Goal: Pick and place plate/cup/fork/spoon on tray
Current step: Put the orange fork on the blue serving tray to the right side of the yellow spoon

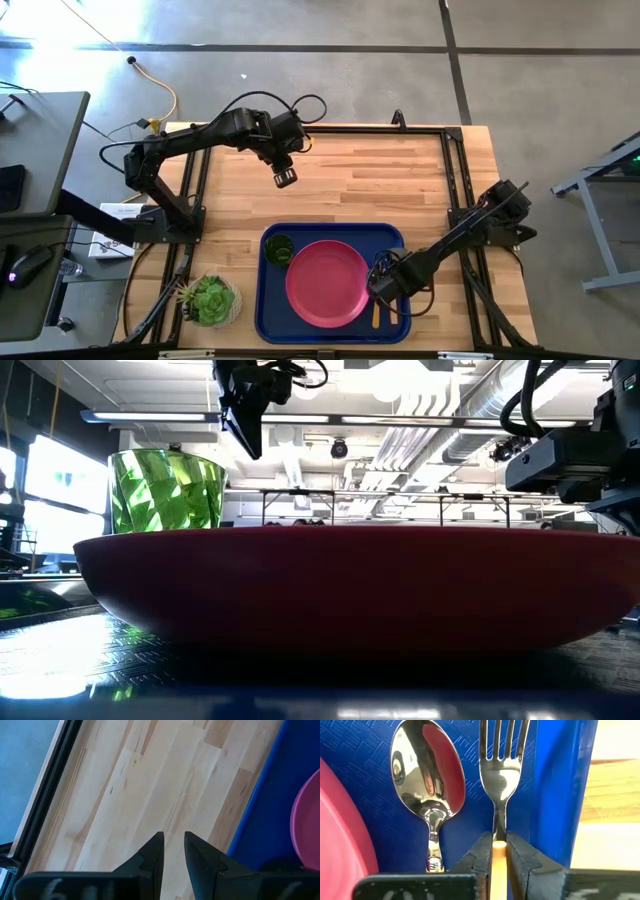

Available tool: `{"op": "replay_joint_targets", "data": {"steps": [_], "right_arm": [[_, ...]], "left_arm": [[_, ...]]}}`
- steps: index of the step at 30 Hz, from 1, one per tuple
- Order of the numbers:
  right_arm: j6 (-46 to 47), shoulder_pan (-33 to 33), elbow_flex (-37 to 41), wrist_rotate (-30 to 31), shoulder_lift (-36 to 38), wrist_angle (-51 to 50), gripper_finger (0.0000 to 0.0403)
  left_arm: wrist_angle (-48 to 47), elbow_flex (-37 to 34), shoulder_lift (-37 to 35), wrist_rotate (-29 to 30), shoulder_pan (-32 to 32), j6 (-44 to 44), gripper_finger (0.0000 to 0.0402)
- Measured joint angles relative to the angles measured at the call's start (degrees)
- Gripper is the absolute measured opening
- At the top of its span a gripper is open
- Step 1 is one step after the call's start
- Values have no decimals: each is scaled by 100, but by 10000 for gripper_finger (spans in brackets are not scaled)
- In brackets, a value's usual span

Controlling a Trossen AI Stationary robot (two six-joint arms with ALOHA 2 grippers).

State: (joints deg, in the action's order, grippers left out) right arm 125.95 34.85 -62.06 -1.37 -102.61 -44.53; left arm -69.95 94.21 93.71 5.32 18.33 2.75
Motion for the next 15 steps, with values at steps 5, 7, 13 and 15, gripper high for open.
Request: {"op": "replay_joint_targets", "data": {"steps": [5, 7, 13, 15], "right_arm": [[0, 0, 2, 2, -2, -2, 47], [0, 0, 4, 2, -2, -2, 50], [9, 0, 4, 2, -2, -2, 52], [11, 0, 4, 2, -2, 0, 52]], "left_arm": [[0, 0, 0, 0, 1, 1, 65], [0, 0, 0, 0, 0, 1, 65], [0, 0, 0, 0, 2, 1, 65], [0, 0, 0, 0, 0, 1, 65]]}}
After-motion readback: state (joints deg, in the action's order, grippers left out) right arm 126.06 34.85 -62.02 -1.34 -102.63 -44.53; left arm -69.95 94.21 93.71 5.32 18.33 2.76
